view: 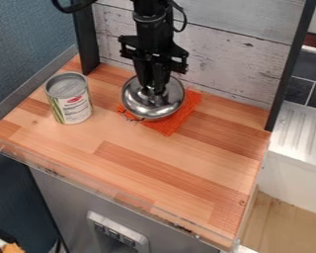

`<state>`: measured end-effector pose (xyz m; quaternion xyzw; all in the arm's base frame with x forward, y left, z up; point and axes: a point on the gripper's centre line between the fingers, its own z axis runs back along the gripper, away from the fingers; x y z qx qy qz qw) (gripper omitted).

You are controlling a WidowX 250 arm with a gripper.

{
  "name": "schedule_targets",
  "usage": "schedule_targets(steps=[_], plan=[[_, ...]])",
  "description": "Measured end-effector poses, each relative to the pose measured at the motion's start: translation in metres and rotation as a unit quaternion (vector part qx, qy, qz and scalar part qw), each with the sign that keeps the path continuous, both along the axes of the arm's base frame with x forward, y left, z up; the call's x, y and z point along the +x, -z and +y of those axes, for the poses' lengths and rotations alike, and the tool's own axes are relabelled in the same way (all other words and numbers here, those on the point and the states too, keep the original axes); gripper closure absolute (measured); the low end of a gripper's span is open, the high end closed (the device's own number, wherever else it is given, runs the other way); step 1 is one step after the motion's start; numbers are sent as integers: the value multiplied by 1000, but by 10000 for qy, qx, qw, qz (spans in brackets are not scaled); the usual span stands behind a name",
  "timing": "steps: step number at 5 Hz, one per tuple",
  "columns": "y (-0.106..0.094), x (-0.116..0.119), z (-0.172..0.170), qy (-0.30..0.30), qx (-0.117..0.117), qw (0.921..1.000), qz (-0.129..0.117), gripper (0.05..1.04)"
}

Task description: Picks a silver lid and closses the silver pot

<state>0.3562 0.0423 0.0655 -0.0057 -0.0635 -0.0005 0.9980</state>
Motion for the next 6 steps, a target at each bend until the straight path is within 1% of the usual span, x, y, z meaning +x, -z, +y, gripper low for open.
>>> schedule_targets(steps=[1, 2, 3, 4, 5, 6], plan=[[10, 17, 5, -71, 28, 9998, 160, 803], [19, 28, 8, -105, 79, 9996, 245, 803], [23, 38, 12, -113, 168, 9994, 279, 803], [25, 40, 15, -113, 233, 9992, 309, 803], [26, 41, 16, -93, 260, 9991, 320, 735], [27, 41, 16, -137, 274, 9990, 337, 436]])
